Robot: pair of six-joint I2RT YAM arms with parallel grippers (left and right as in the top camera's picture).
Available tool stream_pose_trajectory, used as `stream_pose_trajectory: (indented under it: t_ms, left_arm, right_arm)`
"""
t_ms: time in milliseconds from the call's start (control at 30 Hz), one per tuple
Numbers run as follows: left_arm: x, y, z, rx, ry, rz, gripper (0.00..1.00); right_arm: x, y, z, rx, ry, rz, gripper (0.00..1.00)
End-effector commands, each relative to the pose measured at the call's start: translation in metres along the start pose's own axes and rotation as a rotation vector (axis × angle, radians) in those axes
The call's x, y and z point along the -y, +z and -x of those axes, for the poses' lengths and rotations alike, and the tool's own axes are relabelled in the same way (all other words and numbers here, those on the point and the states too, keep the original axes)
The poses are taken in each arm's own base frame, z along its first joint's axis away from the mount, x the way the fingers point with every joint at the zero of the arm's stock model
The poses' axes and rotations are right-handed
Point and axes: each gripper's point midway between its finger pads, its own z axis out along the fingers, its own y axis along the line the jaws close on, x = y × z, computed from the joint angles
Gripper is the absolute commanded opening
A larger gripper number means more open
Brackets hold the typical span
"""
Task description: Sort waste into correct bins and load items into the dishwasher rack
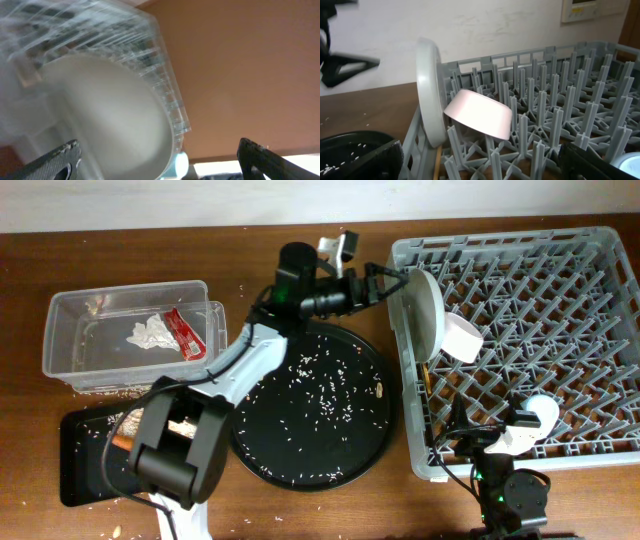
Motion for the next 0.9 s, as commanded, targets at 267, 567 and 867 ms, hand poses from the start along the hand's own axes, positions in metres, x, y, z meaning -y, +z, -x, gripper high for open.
stream_pose_trajectory:
  t_ms: [267, 567, 867]
  left_arm:
    - [0.047, -0.193, -0.009, 0.082, 0.456, 0.701, 0.99]
    - [0.097, -0.337, -0.047, 0.245, 0.617, 1.126, 0.99]
    - [0.049, -0.352, -0.074, 0.289, 0.61, 1.219, 0.99]
  right_arm:
    - [0.003, 0.0, -0.002, 0.0, -0.003, -0.014, 0.98]
    - [0.003, 0.0, -0.002, 0.0, -0.003, -0.014, 0.98]
    - [0.003, 0.0, -0.002, 0.0, -0.003, -0.014, 0.98]
